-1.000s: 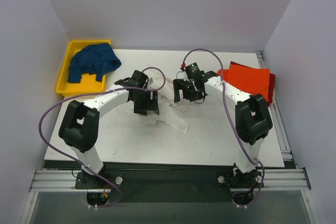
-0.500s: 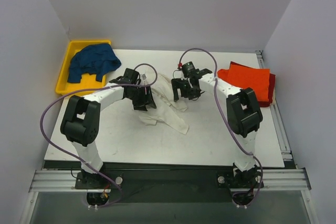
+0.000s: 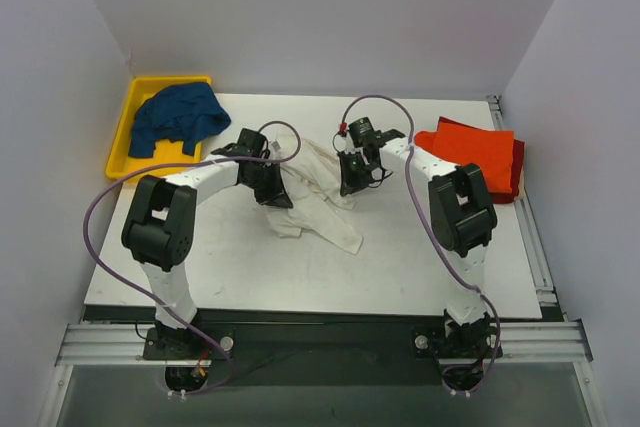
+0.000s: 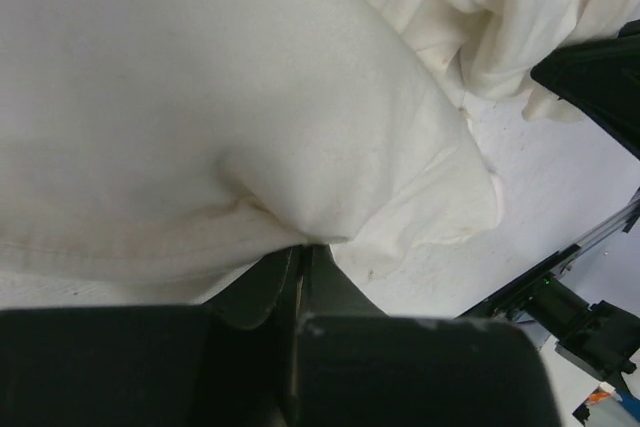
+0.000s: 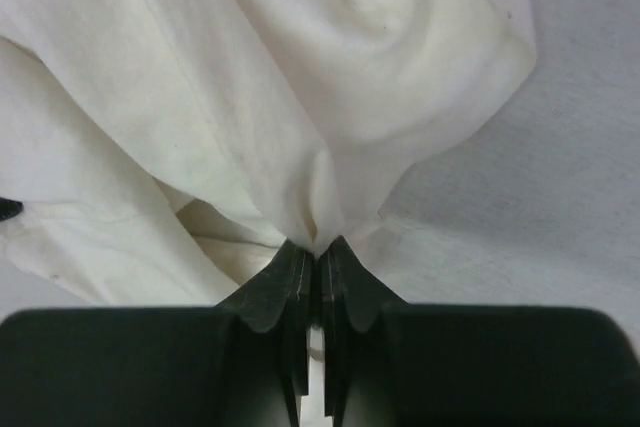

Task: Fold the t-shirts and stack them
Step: Flatten out the tshirt

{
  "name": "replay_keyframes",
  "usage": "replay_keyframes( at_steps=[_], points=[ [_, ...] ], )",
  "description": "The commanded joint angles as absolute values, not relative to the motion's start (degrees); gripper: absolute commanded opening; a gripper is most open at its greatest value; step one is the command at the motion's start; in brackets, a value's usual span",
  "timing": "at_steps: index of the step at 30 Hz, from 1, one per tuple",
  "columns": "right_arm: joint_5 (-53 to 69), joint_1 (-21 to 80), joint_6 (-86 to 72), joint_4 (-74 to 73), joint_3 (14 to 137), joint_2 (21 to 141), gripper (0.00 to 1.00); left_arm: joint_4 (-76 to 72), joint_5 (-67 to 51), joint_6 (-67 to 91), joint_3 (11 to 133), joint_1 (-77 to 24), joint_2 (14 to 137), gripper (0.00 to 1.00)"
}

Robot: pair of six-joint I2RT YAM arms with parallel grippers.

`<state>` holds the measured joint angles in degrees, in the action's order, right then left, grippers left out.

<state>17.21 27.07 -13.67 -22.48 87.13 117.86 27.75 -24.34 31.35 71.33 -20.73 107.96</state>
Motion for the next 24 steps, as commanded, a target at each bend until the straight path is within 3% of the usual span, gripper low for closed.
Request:
replay_keyframes(
  at_steps=[1,10,24],
  points=[
    [19.8,24.8,-15.0,-25.0,90.3,114.0,0.00,25.9,-26.5,32.9,74.3,-18.6,106.1,0.00],
    [22.0,14.4,-22.5,-26.4,92.4,97.7,0.00,27.9,-27.1,35.4,77.6,-8.6,94.0,0.00],
    [8.0,13.4,-21.9,-36.8,95.7,75.8,0.00,42.8,-32.2,31.6,89.5,9.2,81.0,0.00]
  ],
)
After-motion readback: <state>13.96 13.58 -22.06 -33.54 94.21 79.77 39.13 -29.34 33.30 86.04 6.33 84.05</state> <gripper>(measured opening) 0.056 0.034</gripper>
